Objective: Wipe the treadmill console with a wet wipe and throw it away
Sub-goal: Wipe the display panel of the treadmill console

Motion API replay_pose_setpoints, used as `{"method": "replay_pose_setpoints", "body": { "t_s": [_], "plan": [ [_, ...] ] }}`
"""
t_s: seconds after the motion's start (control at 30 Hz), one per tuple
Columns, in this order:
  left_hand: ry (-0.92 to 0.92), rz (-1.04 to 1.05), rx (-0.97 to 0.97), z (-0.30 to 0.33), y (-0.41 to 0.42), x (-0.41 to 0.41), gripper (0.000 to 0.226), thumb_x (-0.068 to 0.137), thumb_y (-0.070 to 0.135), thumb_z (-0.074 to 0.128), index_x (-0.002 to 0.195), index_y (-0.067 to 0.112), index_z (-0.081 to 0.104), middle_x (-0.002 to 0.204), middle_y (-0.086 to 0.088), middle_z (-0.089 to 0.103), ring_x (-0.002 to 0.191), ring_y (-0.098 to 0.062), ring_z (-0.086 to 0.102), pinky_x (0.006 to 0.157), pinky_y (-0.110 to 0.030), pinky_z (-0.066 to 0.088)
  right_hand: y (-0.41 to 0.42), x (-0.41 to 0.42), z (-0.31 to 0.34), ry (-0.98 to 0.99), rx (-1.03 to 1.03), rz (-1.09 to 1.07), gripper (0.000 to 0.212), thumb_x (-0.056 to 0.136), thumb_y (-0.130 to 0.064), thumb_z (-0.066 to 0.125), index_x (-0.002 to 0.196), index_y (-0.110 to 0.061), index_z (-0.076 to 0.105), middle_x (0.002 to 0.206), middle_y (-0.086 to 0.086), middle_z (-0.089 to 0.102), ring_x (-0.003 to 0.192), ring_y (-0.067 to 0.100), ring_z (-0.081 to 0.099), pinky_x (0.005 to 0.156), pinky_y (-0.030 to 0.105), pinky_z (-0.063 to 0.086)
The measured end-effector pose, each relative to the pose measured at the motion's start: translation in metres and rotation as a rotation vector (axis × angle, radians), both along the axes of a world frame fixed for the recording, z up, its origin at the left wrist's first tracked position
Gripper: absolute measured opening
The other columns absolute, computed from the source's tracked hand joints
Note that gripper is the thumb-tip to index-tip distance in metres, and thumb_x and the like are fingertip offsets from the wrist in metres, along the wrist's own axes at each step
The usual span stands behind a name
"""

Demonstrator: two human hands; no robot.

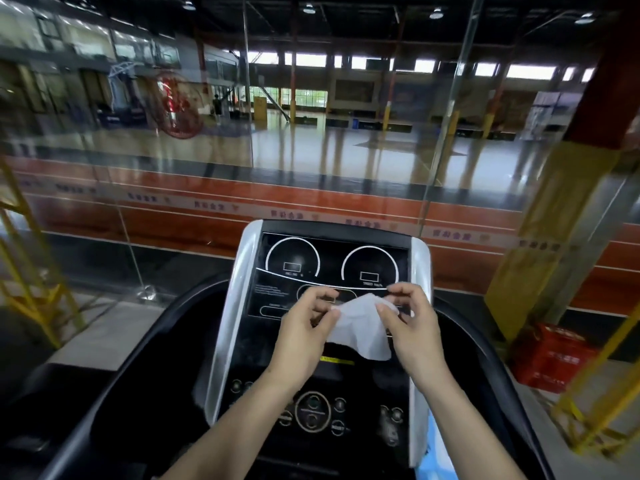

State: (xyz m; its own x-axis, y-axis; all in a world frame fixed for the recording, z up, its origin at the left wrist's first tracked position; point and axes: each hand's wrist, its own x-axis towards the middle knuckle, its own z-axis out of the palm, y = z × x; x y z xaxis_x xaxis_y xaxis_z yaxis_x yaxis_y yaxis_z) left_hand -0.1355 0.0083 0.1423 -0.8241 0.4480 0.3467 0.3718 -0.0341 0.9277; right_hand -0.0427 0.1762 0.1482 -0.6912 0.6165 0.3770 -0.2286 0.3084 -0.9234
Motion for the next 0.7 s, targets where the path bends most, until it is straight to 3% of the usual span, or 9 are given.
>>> {"method": "replay_pose_setpoints", "body": {
  "t_s": [0.1,0.2,0.27,0.33,0.43,0.5,0.57,0.63,0.7],
  "plan": [
    [0.079,-0.010,-0.065,0.008,-0.023,-0.028,0.028,0.098,0.010,0.067,0.100,0.037,0.073,0.098,0.018,0.073,0.094,-0.005,0.067,0.084,-0.016,0.049,-0.017,-0.028,0.007,-0.029,0.069,-0.012,0.028,0.094,-0.004,0.074,0.103,-0.028,0.065,0.109,-0.006,0.068,0.103,0.009,0.064,0.089,0.027,0.051],
    [0.116,-0.011,-0.128,0.015,-0.039,-0.051,0.027,0.097,0.011,0.071,0.100,0.037,0.075,0.102,0.013,0.074,0.093,-0.003,0.067,0.083,-0.014,0.048,-0.027,-0.046,0.012,-0.089,0.121,0.052,0.022,0.096,-0.010,0.072,0.090,-0.032,0.073,0.106,-0.003,0.071,0.101,0.011,0.067,0.090,0.029,0.051],
    [0.139,-0.008,-0.153,0.017,-0.050,-0.063,0.025,0.094,0.014,0.075,0.099,0.039,0.075,0.100,0.013,0.074,0.092,0.000,0.067,0.082,-0.012,0.048,-0.037,-0.054,0.015,-0.142,0.169,0.072,0.020,0.097,-0.018,0.073,0.089,-0.036,0.077,0.103,-0.011,0.071,0.101,0.007,0.067,0.093,0.030,0.053],
    [0.172,0.004,-0.157,0.019,-0.056,-0.076,0.023,0.093,0.018,0.077,0.096,0.040,0.075,0.098,0.014,0.074,0.093,0.001,0.067,0.083,-0.013,0.049,-0.048,-0.060,0.017,-0.178,0.236,0.079,0.015,0.090,-0.023,0.082,0.089,-0.037,0.078,0.103,-0.013,0.068,0.104,0.002,0.065,0.096,0.023,0.048],
    [0.210,-0.009,-0.133,0.021,-0.064,-0.092,0.020,0.093,0.019,0.077,0.091,0.038,0.075,0.095,0.009,0.072,0.090,-0.004,0.066,0.082,-0.017,0.049,-0.063,-0.067,0.017,-0.239,0.422,0.046,0.028,0.077,-0.024,0.093,0.092,-0.036,0.073,0.109,-0.012,0.062,0.106,-0.005,0.059,0.094,0.010,0.040],
    [0.238,-0.008,-0.133,0.022,-0.069,-0.099,0.015,0.093,0.018,0.076,0.088,0.032,0.075,0.094,0.005,0.067,0.088,-0.005,0.064,0.080,-0.013,0.046,-0.072,-0.072,0.017,-0.252,0.505,0.001,0.028,0.079,-0.022,0.091,0.090,-0.038,0.070,0.108,-0.011,0.061,0.104,-0.004,0.059,0.096,0.016,0.042],
    [0.249,0.006,-0.127,0.022,-0.072,-0.105,0.012,0.094,0.018,0.075,0.087,0.027,0.075,0.094,0.003,0.065,0.088,-0.004,0.062,0.080,-0.012,0.044,-0.077,-0.078,0.015,-0.244,0.539,-0.040,0.027,0.086,-0.025,0.085,0.081,-0.045,0.067,0.105,-0.012,0.062,0.103,0.001,0.060,0.097,0.030,0.046],
    [0.227,-0.013,-0.123,0.018,-0.074,-0.113,0.013,0.094,0.019,0.075,0.086,0.028,0.073,0.092,0.006,0.067,0.086,-0.004,0.062,0.080,-0.017,0.046,-0.081,-0.082,0.014,-0.275,0.575,-0.103,0.028,0.088,-0.032,0.081,0.073,-0.049,0.066,0.110,-0.018,0.063,0.111,0.010,0.058,0.099,0.037,0.043],
    [0.149,-0.069,-0.103,0.012,-0.076,-0.121,0.015,0.095,0.020,0.074,0.084,0.030,0.071,0.086,0.008,0.071,0.083,-0.007,0.065,0.080,-0.029,0.051,-0.084,-0.083,0.015,-0.295,0.500,-0.071,0.025,0.089,-0.030,0.080,0.072,-0.044,0.071,0.114,-0.020,0.065,0.115,0.010,0.058,0.099,0.035,0.042]
  ]
}}
